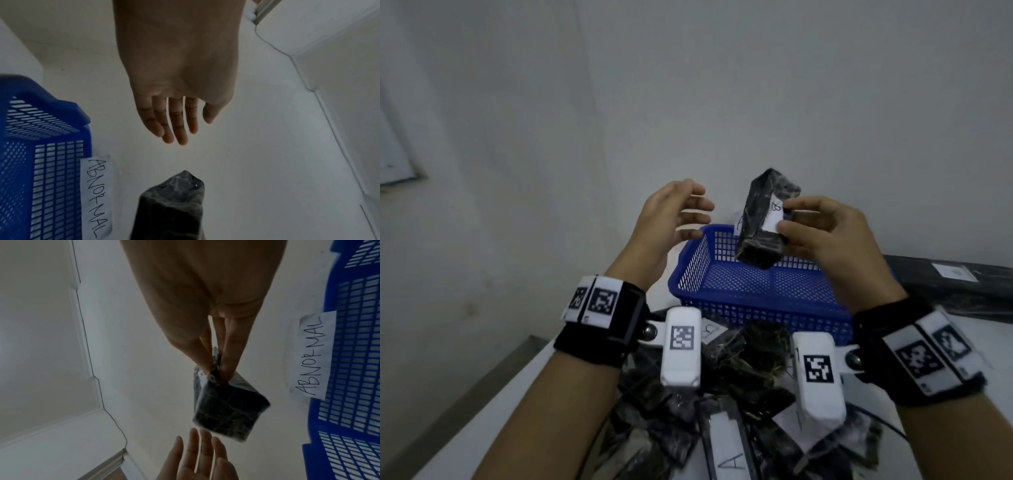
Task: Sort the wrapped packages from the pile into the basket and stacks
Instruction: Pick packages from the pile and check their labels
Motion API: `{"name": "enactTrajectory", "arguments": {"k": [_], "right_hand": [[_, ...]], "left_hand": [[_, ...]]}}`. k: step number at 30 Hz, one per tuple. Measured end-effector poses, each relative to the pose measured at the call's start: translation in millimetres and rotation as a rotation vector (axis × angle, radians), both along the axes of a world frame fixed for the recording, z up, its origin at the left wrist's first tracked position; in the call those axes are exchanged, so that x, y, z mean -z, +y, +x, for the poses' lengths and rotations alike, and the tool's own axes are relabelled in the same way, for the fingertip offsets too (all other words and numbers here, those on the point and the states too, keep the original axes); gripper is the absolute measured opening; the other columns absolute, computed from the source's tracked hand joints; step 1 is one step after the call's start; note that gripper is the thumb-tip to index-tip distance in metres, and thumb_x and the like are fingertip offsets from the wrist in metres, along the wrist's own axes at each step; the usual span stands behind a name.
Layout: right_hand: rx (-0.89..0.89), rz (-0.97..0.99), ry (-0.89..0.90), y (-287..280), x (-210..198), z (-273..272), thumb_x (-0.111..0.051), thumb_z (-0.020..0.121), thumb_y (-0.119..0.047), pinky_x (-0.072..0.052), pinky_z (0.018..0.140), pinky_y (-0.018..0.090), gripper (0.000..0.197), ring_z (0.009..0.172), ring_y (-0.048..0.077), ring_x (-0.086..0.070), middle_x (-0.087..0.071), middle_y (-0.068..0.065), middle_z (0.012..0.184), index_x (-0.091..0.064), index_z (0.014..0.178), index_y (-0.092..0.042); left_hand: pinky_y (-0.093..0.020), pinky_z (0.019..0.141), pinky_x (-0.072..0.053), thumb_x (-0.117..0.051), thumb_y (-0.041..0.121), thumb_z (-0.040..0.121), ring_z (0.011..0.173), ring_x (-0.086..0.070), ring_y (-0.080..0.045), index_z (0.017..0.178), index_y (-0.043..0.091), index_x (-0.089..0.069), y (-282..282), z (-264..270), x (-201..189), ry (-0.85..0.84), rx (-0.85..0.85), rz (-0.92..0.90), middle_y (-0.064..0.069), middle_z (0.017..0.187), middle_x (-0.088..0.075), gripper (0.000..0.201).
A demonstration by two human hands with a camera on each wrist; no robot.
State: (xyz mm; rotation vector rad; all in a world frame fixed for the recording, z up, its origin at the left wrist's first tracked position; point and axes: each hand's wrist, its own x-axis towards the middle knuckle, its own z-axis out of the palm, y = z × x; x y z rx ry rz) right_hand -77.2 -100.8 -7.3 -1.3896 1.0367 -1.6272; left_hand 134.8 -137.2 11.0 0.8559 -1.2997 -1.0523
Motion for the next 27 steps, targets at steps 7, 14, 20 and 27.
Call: {"name": "enactTrajectory", "arguments": {"k": [7,14,20,27], "right_hand": [[-0.008,0.268,0.348,-98,-16,20,-0.075,0.083,0.006,-0.062,0.065,0.035,0.017,0.075,0.026,-0.073,-0.072,0.02,0.101,-0.069,0.092,-0.007],[-0.123,0.493,0.721,-175,11,33,-0.078,0.082,0.004,-0.061,0.057,0.029,0.017,0.059,0.02,-0.07,-0.069,0.011,0.077,-0.067,0.08,-0.008],[-0.184,0.534,0.791,-203,43,38,-0.08,0.081,0.002,-0.064,0.07,0.036,0.018,0.074,0.027,-0.073,-0.071,0.012,0.089,-0.067,0.084,-0.01],[-0.245,0.698,0.375,-207,71,40,-0.071,0.084,0.012,-0.063,0.078,0.034,0.016,0.077,0.021,-0.066,-0.066,0.012,0.083,-0.062,0.081,-0.001]], "left_hand": [[-0.025,0.057,-0.041,-0.049,0.02,0.1,0.062,-0.053,-0.012,0.084,0.018,-0.056,-72,-7,8,0.196,-0.157,0.152,0.004,0.067,-0.056,0.018],[-0.021,0.049,-0.037,-0.05,0.016,0.099,0.055,-0.044,-0.009,0.085,0.013,-0.057,-112,-9,40,0.046,-0.236,0.178,0.001,0.067,-0.051,0.016],[-0.016,0.045,-0.038,-0.05,0.013,0.1,0.05,-0.045,-0.007,0.08,0.012,-0.058,-125,-3,63,-0.015,-0.216,0.181,0.002,0.062,-0.052,0.021],[-0.015,0.048,-0.04,-0.052,0.013,0.099,0.048,-0.046,-0.004,0.077,0.012,-0.058,-128,-5,70,-0.063,-0.242,0.155,0.003,0.061,-0.053,0.023]]}}
